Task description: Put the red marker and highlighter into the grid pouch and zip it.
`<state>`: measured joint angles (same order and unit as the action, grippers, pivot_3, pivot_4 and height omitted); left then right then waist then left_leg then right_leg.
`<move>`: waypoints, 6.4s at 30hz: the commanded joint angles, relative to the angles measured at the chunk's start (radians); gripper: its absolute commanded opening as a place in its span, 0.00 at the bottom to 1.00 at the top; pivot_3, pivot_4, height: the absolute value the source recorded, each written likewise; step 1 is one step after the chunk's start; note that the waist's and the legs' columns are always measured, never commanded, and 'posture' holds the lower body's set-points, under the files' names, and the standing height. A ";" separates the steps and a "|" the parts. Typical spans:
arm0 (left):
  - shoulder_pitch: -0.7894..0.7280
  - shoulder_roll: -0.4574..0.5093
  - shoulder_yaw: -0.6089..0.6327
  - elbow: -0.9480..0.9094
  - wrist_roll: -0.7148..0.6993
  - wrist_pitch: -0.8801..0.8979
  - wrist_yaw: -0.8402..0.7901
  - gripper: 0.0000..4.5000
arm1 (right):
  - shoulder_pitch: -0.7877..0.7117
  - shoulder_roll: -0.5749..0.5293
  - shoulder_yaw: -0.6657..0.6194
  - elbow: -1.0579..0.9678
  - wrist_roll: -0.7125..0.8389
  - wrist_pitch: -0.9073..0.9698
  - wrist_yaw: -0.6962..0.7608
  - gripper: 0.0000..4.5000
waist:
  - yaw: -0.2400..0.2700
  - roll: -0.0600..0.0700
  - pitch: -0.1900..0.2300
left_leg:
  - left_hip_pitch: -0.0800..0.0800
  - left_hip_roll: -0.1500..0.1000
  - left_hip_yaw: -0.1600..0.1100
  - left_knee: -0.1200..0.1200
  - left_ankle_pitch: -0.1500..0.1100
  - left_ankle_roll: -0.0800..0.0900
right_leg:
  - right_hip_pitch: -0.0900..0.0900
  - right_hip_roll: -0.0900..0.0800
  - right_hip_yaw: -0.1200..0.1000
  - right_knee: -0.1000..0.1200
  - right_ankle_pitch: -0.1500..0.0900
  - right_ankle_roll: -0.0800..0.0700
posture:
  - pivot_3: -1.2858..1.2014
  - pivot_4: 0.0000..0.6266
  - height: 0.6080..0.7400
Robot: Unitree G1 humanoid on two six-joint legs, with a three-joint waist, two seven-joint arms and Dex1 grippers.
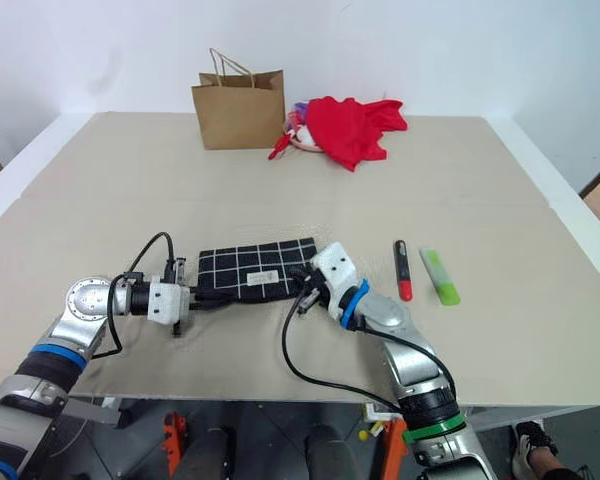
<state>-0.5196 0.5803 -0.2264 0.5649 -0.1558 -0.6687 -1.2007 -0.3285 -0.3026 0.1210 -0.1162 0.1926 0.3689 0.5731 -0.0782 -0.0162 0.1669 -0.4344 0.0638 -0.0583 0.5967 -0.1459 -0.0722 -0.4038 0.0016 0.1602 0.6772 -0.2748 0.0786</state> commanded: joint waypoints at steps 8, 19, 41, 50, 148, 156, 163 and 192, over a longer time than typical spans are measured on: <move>-0.005 0.032 0.042 -0.311 -0.229 0.479 -0.161 0.00 | 0.212 -0.191 -0.179 -0.318 0.117 -0.223 0.175 0.99 | -0.002 -0.001 0.001 | -0.003 0.000 -0.001 -0.004 -0.003 0.003 | -0.003 0.000 -0.002 0.001 -0.005 0.004 | 0.52 0.24 1.00; -0.003 0.022 0.061 -0.353 -0.213 0.524 -0.177 0.00 | 0.340 -0.291 -0.159 -0.302 0.026 -0.462 0.264 0.99 | -0.002 -0.002 0.002 | -0.002 0.000 -0.002 -0.001 -0.003 0.003 | -0.002 0.000 -0.003 0.003 -0.007 -0.001 | 0.52 0.24 1.00; 0.025 0.028 0.080 -0.384 -0.198 0.505 -0.175 0.00 | 0.445 -0.279 -0.224 -0.233 0.155 -0.456 0.252 0.76 | 0.001 -0.003 0.002 | -0.002 0.000 -0.002 -0.001 -0.002 0.002 | -0.001 0.000 -0.003 0.003 -0.006 -0.001 | 0.52 0.24 1.00; 0.019 0.024 0.080 -0.390 -0.202 0.514 -0.171 0.00 | 0.467 -0.287 -0.214 -0.224 0.140 -0.459 0.271 0.01 | 0.001 -0.003 0.002 | -0.002 0.000 -0.002 0.000 -0.002 0.002 | -0.001 0.000 -0.003 0.003 -0.006 -0.001 | 0.52 0.24 1.00; 0.029 -0.076 0.118 -0.438 -0.154 0.523 0.000 0.00 | 0.304 -0.071 -0.368 -0.254 0.182 0.249 -0.322 0.99 | 0.001 -0.003 0.002 | -0.003 -0.001 -0.005 -0.002 0.000 0.001 | -0.001 0.000 -0.005 0.003 -0.004 0.001 | 0.52 0.24 1.00; 0.029 -0.085 0.119 -0.471 -0.164 0.554 0.028 0.00 | 0.311 -0.011 -0.367 -0.168 0.155 0.229 -0.378 0.73 | 0.001 -0.003 0.002 | -0.003 -0.001 -0.006 -0.001 0.000 0.000 | 0.000 0.000 -0.005 0.003 -0.005 0.000 | 0.52 0.24 1.00; 0.039 -0.087 0.119 -0.489 -0.180 0.587 0.038 0.00 | 0.324 -0.023 -0.344 -0.172 0.092 0.198 -0.396 0.12 | 0.001 -0.004 0.002 | -0.002 -0.001 -0.006 -0.002 0.000 0.000 | 0.000 0.000 -0.005 0.003 -0.005 0.000 | 0.52 0.24 1.00; -0.018 -0.095 0.075 -0.404 -0.178 0.508 -0.132 0.00 | 0.354 -0.669 -0.397 -0.388 0.311 -0.025 0.544 0.13 | 0.003 -0.002 0.006 | -0.003 -0.004 -0.007 0.000 0.000 0.000 | 0.001 -0.002 -0.007 0.002 -0.007 0.002 | 0.52 0.24 1.00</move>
<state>-0.5338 0.4829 -0.1585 0.1968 -0.3237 -0.1517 -1.3263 0.0346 -0.9595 -0.2661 -0.5159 0.5118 0.3717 1.1092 -0.0753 -0.0182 0.1730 -0.4375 0.0600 -0.0654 0.5976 -0.1460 -0.0720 -0.4025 -0.0007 0.1537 0.6796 -0.2815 0.0803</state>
